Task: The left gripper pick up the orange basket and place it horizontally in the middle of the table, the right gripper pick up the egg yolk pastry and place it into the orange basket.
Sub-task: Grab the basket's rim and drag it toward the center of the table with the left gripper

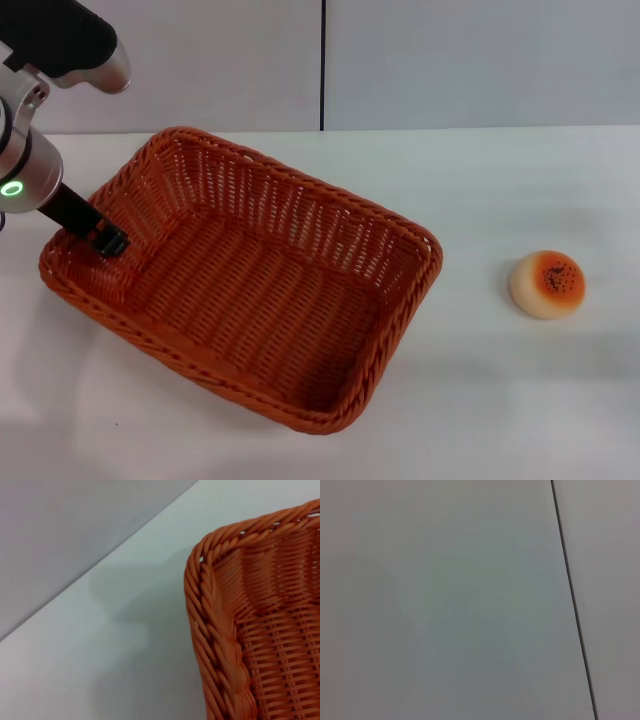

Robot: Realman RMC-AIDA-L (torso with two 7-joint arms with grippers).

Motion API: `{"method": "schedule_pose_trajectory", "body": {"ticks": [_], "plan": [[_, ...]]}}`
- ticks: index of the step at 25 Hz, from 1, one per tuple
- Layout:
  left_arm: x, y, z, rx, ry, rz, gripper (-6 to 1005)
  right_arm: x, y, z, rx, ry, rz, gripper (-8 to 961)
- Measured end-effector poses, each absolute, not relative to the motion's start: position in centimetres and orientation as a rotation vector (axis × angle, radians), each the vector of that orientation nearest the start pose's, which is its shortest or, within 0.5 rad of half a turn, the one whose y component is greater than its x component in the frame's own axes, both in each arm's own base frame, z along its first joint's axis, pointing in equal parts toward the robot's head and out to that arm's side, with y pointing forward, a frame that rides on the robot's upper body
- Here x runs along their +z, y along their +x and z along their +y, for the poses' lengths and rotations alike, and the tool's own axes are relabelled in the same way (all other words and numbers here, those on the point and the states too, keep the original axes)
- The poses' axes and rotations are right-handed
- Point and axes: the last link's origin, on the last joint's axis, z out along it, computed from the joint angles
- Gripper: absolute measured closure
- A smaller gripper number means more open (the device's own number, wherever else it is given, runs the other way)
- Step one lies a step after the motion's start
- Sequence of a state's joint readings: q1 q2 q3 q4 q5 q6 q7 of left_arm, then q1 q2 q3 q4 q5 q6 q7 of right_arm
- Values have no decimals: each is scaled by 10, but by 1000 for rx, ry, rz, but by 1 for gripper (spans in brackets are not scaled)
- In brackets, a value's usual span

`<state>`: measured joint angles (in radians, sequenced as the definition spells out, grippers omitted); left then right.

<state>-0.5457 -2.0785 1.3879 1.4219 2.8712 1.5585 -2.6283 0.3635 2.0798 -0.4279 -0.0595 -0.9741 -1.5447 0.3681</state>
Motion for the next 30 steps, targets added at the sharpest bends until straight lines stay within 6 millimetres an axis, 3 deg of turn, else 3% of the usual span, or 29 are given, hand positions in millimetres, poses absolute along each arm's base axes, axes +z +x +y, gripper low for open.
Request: {"method": "schedule_pose_trajectory", "body": {"ticks": [6, 12, 14, 20, 28, 30], "plan": [[33, -215, 355, 685, -2295, -946, 717, 45, 342, 287, 923, -1429, 400, 562], [41, -218, 356, 620, -2232, -1045, 716, 45, 341, 289, 934, -1430, 397, 562], [51, -222, 354, 526, -2165, -1194, 722, 46, 340, 290, 938, -1430, 395, 562], [68, -227, 349, 358, -2071, -1348, 756, 48, 336, 295, 952, -1433, 381, 562], [83, -249, 338, 222, -1984, -1515, 805, 57, 328, 306, 981, -1448, 334, 562], [91, -265, 332, 185, -1920, -1594, 820, 62, 326, 313, 988, -1459, 322, 562]]}}
